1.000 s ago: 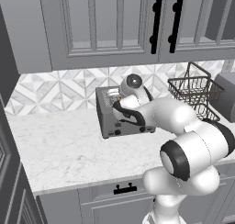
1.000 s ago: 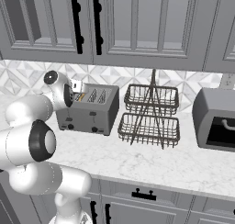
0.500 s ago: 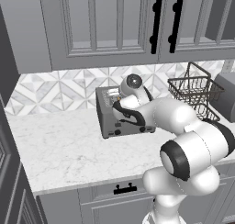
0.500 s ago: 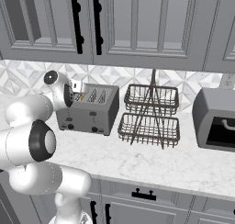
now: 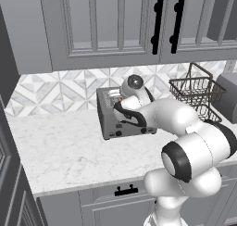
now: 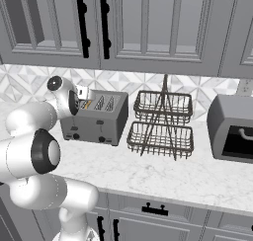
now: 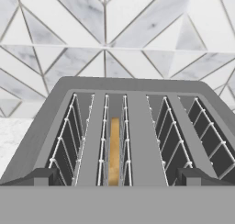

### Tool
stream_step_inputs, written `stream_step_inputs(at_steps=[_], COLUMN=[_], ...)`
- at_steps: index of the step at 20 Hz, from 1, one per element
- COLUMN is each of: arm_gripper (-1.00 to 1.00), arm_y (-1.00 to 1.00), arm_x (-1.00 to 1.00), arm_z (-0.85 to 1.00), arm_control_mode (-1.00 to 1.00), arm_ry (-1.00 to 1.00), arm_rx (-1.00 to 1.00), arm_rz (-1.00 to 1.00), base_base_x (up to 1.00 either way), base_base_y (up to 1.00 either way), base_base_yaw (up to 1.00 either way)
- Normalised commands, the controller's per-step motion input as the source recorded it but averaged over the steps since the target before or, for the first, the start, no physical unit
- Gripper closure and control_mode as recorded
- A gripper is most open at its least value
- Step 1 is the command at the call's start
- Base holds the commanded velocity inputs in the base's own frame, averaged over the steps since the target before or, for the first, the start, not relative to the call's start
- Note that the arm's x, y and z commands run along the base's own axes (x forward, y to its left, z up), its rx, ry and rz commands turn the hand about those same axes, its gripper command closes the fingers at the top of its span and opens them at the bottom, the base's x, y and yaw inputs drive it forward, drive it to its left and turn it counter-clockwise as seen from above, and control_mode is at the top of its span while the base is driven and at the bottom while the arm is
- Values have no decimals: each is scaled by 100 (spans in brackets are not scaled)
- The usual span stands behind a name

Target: Start the toaster. Once the lever pops up, take the bread to the plate on the dining counter.

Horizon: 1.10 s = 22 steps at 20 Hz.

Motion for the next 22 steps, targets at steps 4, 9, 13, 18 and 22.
stream_step_inputs(at_steps=[4,9,13,18,22], arm_gripper=[-100,-100,-100,-100,-100], arm_y=[0,0,0,0,0], arm_x=[0,0,0,0,0], arm_z=[0,0,0,0,0], arm_control_mode=[-100,-100,-100,-100,-100], arm_ry=[0,0,0,0,0], arm_rx=[0,0,0,0,0], arm_rz=[0,0,0,0,0], base_base_x=[0,0,0,0,0], base_base_y=[0,0,0,0,0], base_base_yaw=[0,0,0,0,0])
